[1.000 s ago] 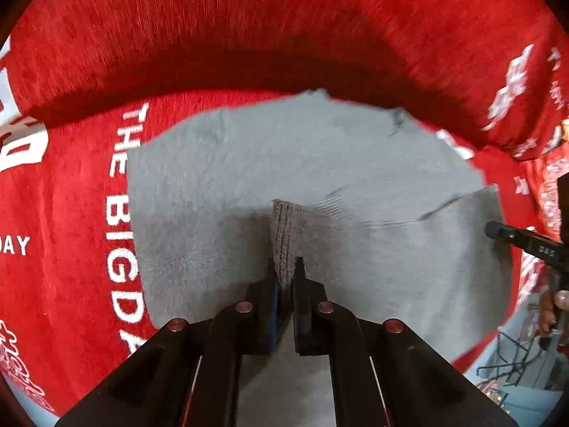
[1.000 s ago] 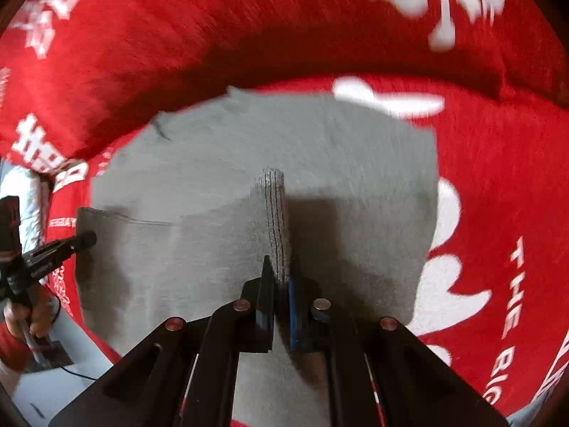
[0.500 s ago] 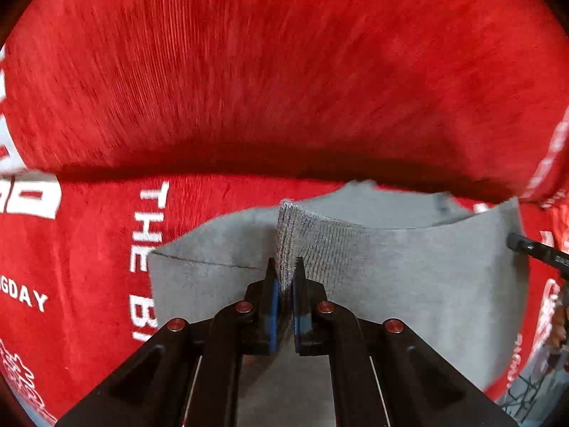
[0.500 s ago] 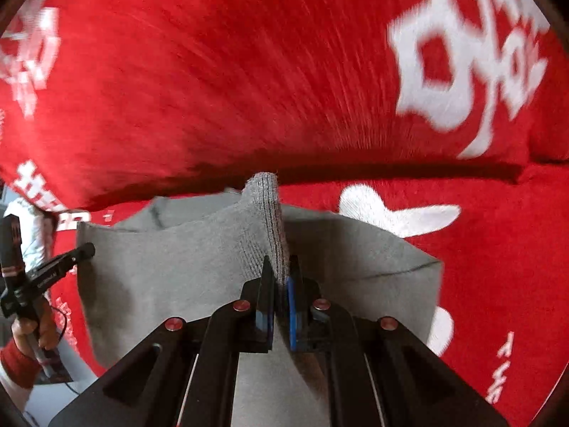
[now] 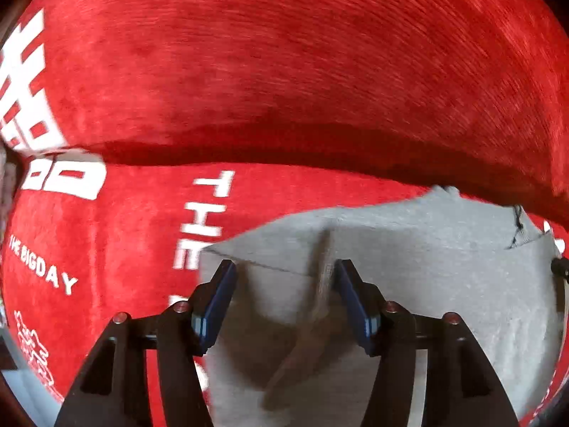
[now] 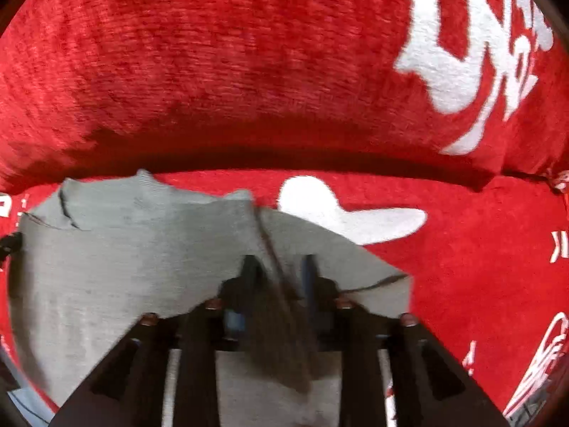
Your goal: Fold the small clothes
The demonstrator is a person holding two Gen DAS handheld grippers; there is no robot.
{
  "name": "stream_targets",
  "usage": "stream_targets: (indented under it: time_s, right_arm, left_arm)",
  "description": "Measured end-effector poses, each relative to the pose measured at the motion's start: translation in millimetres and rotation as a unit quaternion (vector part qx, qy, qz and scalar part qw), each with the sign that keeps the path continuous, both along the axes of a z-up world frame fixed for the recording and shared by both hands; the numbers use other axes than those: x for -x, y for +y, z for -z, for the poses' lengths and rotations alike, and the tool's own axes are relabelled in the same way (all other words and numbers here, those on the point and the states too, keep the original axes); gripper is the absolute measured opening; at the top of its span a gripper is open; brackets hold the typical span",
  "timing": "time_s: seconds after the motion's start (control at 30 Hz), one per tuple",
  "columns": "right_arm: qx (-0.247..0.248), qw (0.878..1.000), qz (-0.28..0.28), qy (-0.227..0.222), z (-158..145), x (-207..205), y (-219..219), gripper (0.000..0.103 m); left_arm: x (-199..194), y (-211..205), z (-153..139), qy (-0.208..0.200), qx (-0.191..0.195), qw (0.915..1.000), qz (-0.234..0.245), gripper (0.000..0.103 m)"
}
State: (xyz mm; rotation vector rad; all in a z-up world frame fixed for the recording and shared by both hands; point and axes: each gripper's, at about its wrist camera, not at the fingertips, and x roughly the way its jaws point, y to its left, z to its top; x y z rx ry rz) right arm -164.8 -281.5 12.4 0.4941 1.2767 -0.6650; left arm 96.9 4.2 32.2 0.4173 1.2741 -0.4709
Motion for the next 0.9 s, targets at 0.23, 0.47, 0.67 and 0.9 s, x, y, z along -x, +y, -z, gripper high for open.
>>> stream_targets:
  time_s: [0.23, 0.47, 0.67, 0.9]
  right_arm:
    - [-0.019, 0.998, 0.056, -0.033, -28.2, 40.0, 0.6, 0.04]
    - [-0.066, 0.994, 0.041, -0.072, -47.6, 85.6, 61.2, 0.039]
    - [-0.079, 0.996, 0.032, -0.007, -10.7, 133.6, 107.7, 0.016]
    - [-0.072, 0.996, 0.05, 0.004, -9.1, 162.2, 104.1, 0.006]
  left_arm:
    - [9.0, 34.9, -22.4, 0.027, 0.002, 0.9996, -0.007, 0.061]
    - [67.1, 68.7, -27.9, 0.05, -0.006, 0.9986, 0.016, 0.061]
    - [87.7, 104.5, 0.2, 0.067, -0.018, 0.9975, -0.016, 0.077]
    - [85.6, 133.9, -4.8, 0.082, -0.012, 0.9961, -0.029, 0.078]
